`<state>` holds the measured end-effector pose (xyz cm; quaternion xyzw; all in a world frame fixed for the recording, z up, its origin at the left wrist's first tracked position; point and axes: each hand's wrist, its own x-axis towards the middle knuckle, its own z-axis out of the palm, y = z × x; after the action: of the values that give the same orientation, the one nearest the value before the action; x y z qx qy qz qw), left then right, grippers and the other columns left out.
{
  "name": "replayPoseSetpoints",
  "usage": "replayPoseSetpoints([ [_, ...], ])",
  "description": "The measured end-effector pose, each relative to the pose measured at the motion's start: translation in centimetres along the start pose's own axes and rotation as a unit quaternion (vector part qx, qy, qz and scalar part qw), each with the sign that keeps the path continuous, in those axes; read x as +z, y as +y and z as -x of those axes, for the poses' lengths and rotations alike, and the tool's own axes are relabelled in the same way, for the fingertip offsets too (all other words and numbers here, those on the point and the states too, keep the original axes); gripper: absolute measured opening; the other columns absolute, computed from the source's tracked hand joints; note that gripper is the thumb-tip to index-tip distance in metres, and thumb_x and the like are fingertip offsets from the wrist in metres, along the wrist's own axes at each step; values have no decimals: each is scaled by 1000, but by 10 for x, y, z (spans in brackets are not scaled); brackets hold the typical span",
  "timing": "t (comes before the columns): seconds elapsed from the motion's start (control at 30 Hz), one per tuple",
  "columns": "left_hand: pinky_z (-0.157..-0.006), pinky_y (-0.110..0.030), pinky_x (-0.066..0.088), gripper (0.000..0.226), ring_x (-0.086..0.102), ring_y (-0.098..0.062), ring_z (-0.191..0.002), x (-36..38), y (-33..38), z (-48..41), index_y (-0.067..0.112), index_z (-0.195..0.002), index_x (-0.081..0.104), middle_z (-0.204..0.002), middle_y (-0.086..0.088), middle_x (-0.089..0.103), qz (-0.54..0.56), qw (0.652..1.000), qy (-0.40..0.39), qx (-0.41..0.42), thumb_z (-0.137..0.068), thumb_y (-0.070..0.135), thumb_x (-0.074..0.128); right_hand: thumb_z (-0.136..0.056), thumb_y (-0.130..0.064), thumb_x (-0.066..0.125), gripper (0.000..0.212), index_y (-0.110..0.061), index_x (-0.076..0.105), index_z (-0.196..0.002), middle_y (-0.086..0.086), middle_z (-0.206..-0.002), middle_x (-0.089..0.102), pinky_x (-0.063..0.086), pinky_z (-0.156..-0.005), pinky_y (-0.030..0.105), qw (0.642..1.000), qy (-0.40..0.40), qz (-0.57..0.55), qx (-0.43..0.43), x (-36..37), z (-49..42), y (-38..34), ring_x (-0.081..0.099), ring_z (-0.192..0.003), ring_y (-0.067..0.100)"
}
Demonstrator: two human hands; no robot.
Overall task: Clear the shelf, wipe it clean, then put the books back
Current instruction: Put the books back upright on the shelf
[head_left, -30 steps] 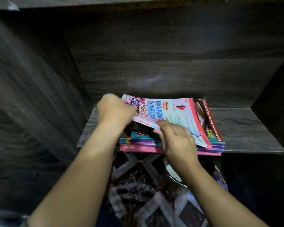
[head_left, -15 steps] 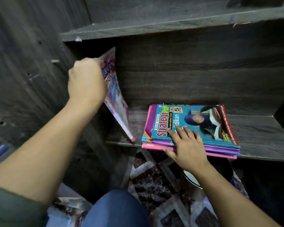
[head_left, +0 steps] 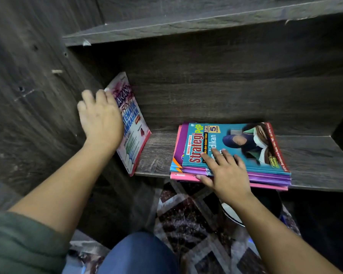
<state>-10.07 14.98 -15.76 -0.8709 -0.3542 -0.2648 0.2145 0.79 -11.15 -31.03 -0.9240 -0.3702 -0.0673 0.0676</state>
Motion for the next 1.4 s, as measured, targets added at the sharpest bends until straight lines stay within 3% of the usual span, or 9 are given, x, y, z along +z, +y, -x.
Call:
replayPoseSetpoints([
  [0.1,-92,-44,37,58,37,-36,-116,0,6,5,0,-147,23,-134,-16,41,-103,993,-57,-7,-99,26,42,-79,-75,30,77,-28,58,-133,9,-134,59,40,-100,51,1000,7,-14,0,-1,1,1,54,-125,33],
  [0.2,-73,-49,48,46,50,-45,-108,-10,8,2,-10,-142,27,-126,-31,46,-2,997,-62,-36,-99,5,33,-75,-83,15,90,-33,44,-143,4,-150,43,23,-110,52,999,15,-24,39,-7,3,7,35,-140,27],
  [0.3,-79,-54,49,28,58,-53,-103,-18,6,-14,-16,-116,46,-110,-36,59,76,992,-56,-79,-96,-2,33,-71,-83,-1,97,-36,27,-150,1,-158,27,14,-114,51,998,-1,-9,68,-11,6,14,20,-147,25],
  [0.57,-77,-54,49,24,58,-49,-103,-7,9,-12,-13,-113,46,-113,-33,55,63,993,-47,-87,-96,-2,33,-74,-83,3,94,-34,35,-148,3,-155,34,18,-113,50,997,-1,-3,71,-9,6,15,26,-144,27],
  [0.8,-118,-55,4,58,-1,-45,-145,14,11,29,0,-152,11,-157,-27,-5,-240,965,-99,33,-100,26,14,-72,-82,-2,97,-34,28,-150,2,-158,29,16,-114,48,997,-13,-5,70,-13,6,14,20,-146,26],
  [0.93,-115,-55,-2,62,13,-44,-143,16,23,48,-4,-147,27,-153,-29,23,-106,989,-99,25,-96,28,42,-74,-82,5,93,-34,26,-151,1,-159,27,21,-111,43,998,-27,-15,63,-14,6,15,23,-146,23],
  [1.0,-114,-53,15,61,34,-40,-134,12,47,67,2,-140,43,-142,-23,43,22,992,-116,54,-88,32,56,-75,-83,13,90,-34,32,-148,-1,-156,32,27,-107,40,998,-21,-15,49,-19,6,20,31,-142,20],
  [1.23,-90,-40,44,43,53,-29,-111,-2,136,100,13,-124,47,-120,-11,54,187,933,-276,137,-100,46,35,-79,-85,27,80,-46,23,-149,-3,-162,16,10,-117,47,995,-61,-26,74,-26,10,46,14,-149,21],
  [1.4,-92,-39,43,49,52,-36,-114,8,166,94,6,-124,49,-121,-19,58,217,921,-322,29,-97,47,43,-70,-84,10,92,-37,51,-137,6,-146,49,37,-103,46,997,-18,9,69,-21,8,40,47,-133,30],
])
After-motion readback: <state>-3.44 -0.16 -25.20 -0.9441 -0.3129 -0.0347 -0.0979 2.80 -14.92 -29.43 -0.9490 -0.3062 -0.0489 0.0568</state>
